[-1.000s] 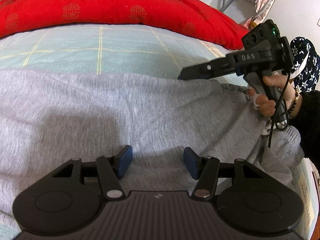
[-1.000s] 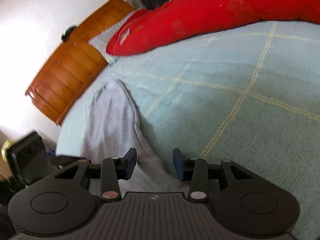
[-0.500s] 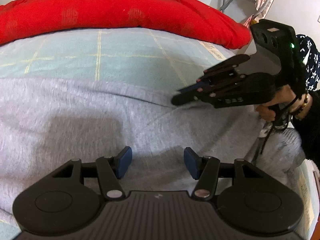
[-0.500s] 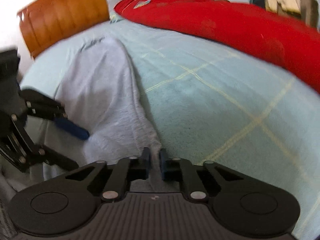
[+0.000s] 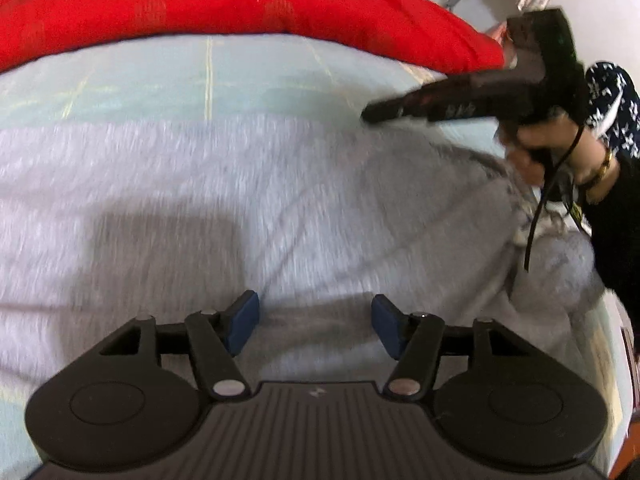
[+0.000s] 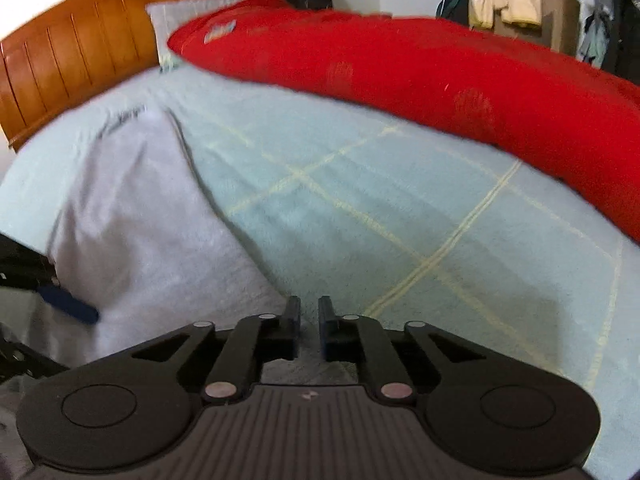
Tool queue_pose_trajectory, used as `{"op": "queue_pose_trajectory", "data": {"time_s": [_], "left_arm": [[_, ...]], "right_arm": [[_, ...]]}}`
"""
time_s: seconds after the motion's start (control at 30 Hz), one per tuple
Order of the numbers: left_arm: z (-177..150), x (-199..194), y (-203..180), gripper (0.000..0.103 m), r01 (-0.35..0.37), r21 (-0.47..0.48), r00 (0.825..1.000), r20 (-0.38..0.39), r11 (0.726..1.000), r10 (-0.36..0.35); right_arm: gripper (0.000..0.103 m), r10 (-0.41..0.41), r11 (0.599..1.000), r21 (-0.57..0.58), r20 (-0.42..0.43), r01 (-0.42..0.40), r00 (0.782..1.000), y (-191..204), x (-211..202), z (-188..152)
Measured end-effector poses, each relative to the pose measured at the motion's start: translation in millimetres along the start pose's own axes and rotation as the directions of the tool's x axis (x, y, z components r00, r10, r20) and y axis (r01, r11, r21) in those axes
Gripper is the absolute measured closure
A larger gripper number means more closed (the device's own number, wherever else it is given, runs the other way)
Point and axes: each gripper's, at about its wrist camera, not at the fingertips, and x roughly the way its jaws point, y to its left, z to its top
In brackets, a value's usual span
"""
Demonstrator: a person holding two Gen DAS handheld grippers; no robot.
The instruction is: Fold clothes
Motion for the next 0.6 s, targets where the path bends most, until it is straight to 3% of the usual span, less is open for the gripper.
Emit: {"op": "queue_pose_trajectory", "data": {"time_s": [0.17, 0.3, 0.4, 0.5, 0.57, 0.6], "left_arm": [[-2, -21, 1, 0.042, 0.024, 0.037, 0.999, -0.039, 0.999, -0.022], [30, -37, 13, 0.040, -0.095, 0.052, 0.992, 0.087, 0.994, 0.090], [44, -25, 39, 0.040, -0.114, -0.038, 0.983, 0.137, 0.993, 0.118], [25, -1, 59, 0.040, -0.194, -0.094, 0.980, 0.016, 0.977, 0.196], [7, -10, 60, 0.039, -0.174, -0.083, 0.981, 0.077, 0.981, 0.180], [4, -17, 59, 0.039, -0.173, -0.096, 0.982, 0.065, 0.980, 0.180]], "right_arm": [[0.071, 0.021, 0.997, -0.076, 0.013, -0.020, 1.000, 32, -26, 3], [0.059, 0.063, 0.991, -0.119, -0.050, -0.068, 0.997, 69, -18, -3], [0.057, 0.032, 0.996, -0.073, -0.135, -0.043, 0.990, 76, 0, -19], [0.041, 0.038, 0.999, 0.018, -0.143, -0.035, 0.989, 72, -12, -39], [0.040, 0.019, 1.000, 0.025, -0.148, -0.015, 0.989, 75, -29, -54], [0.039, 0.009, 1.000, 0.029, -0.150, -0.004, 0.989, 76, -37, -62]]}}
